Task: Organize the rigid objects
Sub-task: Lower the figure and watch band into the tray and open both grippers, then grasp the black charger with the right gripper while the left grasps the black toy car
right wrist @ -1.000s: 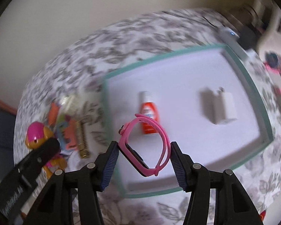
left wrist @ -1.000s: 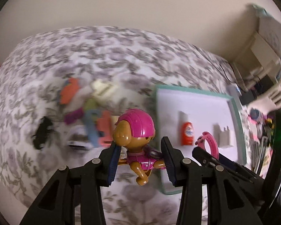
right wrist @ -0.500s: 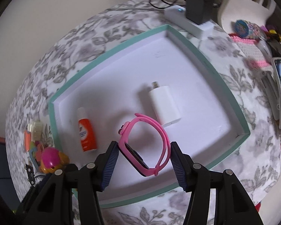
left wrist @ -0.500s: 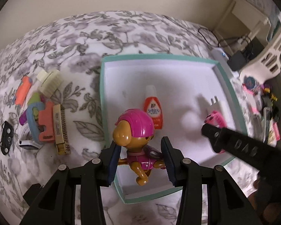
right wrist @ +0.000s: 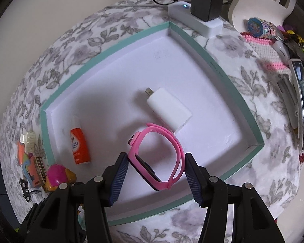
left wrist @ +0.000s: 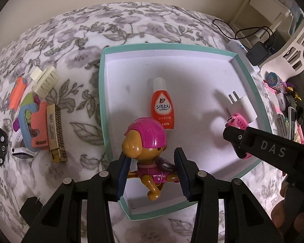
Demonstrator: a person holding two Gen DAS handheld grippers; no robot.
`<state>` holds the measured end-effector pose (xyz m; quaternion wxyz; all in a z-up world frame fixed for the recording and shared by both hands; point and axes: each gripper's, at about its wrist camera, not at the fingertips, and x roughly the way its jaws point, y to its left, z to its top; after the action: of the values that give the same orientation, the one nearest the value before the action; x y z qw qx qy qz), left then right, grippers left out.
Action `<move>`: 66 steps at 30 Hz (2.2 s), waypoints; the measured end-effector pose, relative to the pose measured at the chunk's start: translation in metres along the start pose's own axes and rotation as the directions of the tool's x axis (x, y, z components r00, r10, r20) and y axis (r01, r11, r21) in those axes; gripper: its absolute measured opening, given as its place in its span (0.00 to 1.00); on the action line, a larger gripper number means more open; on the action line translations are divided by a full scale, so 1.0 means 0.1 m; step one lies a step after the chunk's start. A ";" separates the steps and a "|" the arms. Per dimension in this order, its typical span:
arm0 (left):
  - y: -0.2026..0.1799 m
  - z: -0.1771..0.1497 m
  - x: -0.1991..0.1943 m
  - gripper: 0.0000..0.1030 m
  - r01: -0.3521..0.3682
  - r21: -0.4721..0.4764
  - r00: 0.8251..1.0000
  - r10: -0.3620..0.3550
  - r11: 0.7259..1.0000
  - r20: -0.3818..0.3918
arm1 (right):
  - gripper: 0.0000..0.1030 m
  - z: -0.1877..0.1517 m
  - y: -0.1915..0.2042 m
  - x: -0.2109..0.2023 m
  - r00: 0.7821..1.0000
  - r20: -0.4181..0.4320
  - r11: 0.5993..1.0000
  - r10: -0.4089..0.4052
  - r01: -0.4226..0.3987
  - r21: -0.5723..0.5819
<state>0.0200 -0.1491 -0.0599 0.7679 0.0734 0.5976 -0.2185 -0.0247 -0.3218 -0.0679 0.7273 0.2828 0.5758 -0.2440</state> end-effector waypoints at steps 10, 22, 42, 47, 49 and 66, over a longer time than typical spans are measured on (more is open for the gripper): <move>0.01 0.00 -0.03 0.50 0.015 -0.011 1.000 -0.015 1.000 0.010 | 0.59 0.02 0.02 0.02 1.000 -0.005 1.000 -0.014 0.014 -0.002; 0.09 0.06 -0.24 0.65 0.009 -0.041 0.997 -0.006 0.999 0.078 | 0.77 0.03 0.03 -0.23 0.995 0.094 1.000 -0.014 0.016 -0.021; 0.69 0.12 -0.20 0.92 -0.146 -0.202 0.980 0.170 0.968 0.104 | 1.00 -0.02 0.14 -0.11 0.995 0.097 0.995 -0.005 0.014 -0.097; 0.74 0.12 -0.16 0.92 -0.163 -0.202 0.979 0.184 0.966 0.089 | 1.00 -0.02 0.18 -0.15 0.993 0.119 0.994 0.004 0.009 -0.109; 0.78 0.14 -0.20 0.92 -0.164 -0.210 0.978 0.187 0.964 0.094 | 1.00 -0.03 0.23 -0.17 0.991 0.133 0.992 0.006 0.011 -0.127; 1.39 0.21 -0.90 0.93 -0.244 -0.270 0.927 0.306 0.931 0.218 | 1.00 -0.40 1.04 -0.51 0.953 0.205 0.915 0.223 -0.132 -0.381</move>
<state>0.0798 -0.0101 0.0110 0.8650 0.0357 0.4988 -0.0422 0.0068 -0.2177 -0.0114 0.8514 0.1626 0.4887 -0.0989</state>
